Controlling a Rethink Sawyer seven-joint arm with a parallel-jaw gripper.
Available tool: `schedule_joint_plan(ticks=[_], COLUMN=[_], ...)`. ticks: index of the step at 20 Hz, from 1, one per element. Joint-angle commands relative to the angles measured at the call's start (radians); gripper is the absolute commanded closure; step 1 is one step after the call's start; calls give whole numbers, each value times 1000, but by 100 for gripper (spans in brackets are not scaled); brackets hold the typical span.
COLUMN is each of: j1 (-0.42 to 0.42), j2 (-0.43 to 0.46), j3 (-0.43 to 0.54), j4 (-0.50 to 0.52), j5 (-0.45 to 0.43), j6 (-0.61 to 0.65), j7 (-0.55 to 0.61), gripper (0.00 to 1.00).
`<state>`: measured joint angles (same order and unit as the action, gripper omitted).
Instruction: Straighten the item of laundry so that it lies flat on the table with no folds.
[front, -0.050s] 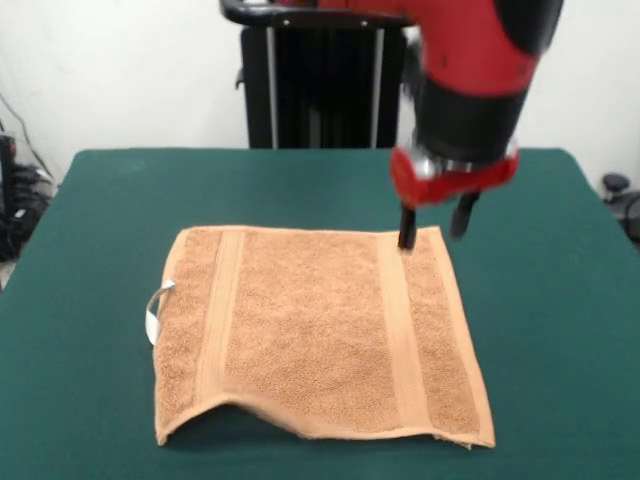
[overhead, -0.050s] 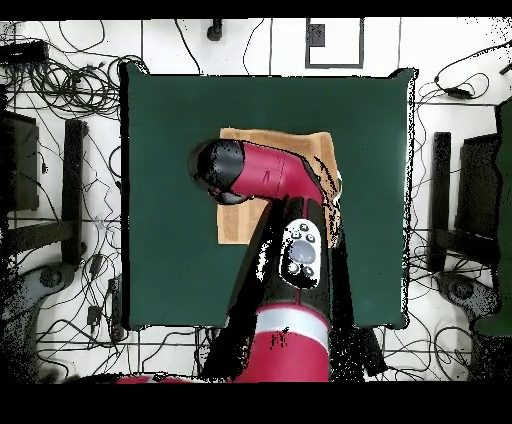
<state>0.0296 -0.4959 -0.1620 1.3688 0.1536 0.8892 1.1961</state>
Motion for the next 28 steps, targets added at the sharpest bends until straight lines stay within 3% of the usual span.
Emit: schedule_joint_plan(ticks=[1, 16, 22, 28], j1=[31, -20, -39, -71], j2=[-136, -92, -61, -15], j3=[56, 102, 109, 126], j4=[143, 176, 191, 153], j5=[21, -9, -22, -38], j6=[189, 27, -95, -174], j7=[179, 132, 134, 103], gripper=[0, 0, 0, 0])
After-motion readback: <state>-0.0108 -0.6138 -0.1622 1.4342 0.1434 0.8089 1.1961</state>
